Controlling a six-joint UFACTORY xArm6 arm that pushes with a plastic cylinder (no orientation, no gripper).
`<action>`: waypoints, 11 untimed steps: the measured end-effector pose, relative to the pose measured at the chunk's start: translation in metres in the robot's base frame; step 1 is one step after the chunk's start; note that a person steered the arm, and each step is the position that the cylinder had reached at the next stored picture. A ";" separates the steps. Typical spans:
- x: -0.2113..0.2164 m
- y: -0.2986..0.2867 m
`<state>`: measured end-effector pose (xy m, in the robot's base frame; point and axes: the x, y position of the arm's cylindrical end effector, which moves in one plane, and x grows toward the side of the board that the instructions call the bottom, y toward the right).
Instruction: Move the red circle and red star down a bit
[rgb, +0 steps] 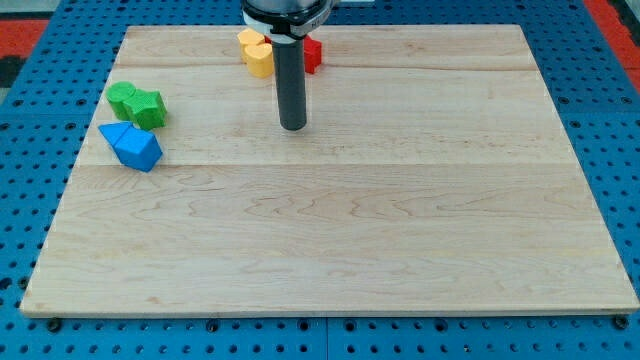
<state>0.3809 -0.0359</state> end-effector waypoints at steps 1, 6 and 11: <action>0.000 0.004; -0.077 -0.104; -0.189 -0.084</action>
<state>0.1915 -0.1201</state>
